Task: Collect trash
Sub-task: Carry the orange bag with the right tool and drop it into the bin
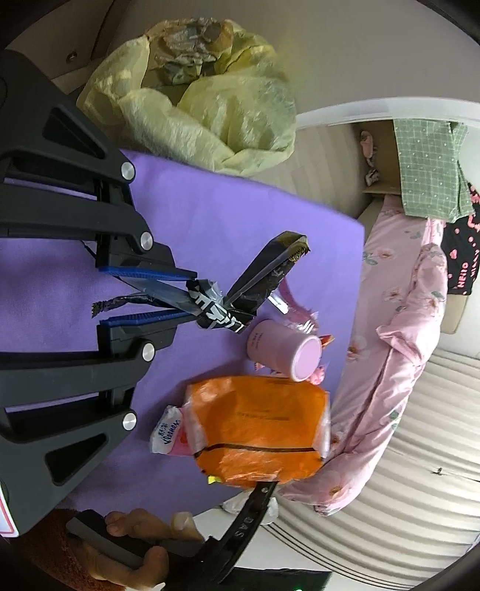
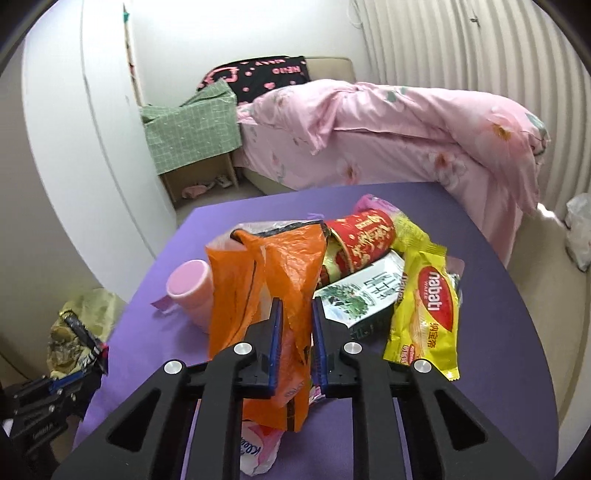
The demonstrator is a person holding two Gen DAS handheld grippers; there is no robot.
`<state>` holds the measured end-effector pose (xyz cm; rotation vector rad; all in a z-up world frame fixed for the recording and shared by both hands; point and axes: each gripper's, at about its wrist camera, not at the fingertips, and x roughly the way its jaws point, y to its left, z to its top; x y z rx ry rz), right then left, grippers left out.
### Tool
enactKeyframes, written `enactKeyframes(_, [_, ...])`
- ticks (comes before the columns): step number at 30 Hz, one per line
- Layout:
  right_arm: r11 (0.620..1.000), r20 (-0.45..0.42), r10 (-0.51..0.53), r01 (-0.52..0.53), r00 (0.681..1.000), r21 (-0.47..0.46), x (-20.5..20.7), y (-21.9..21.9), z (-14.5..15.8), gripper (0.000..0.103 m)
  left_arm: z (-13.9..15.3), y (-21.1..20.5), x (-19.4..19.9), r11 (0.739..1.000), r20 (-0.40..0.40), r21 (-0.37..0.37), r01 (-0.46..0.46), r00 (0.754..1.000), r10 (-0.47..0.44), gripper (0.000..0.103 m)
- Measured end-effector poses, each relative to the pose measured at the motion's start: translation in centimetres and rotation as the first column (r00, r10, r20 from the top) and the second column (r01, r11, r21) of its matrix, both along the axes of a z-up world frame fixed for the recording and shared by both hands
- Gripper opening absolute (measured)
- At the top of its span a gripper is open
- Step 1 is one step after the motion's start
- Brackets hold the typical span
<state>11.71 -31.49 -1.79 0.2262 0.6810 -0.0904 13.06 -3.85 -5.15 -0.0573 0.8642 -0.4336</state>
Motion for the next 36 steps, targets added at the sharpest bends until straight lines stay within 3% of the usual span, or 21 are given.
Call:
enactKeyframes(6, [0.997, 0.034, 0.063, -0.065, 0.997, 0.043, -0.3, -0.3, 1.5, 0.014, 1.5, 1.8, -0.3, 0.999, 0.046, -0.018, -0.042, 0.998, 0.042, 0.015])
enactKeyframes(21, [0.985, 0.111, 0.169, -0.163, 0.979, -0.06, -1.3, 2.5, 6.7, 0.011, 3.6, 4.9, -1.5, 0.994, 0.106, -0.06, -0.091, 0.99, 0.096, 0.015])
enactKeyframes(36, [0.929, 0.071, 0.353, -0.341, 0.933, -0.144, 1.2, 10.5, 6.4, 0.011, 3.8, 11.5, -0.9, 0.971, 0.12, -0.045, -0.236, 0.963, 0.24, 0.015])
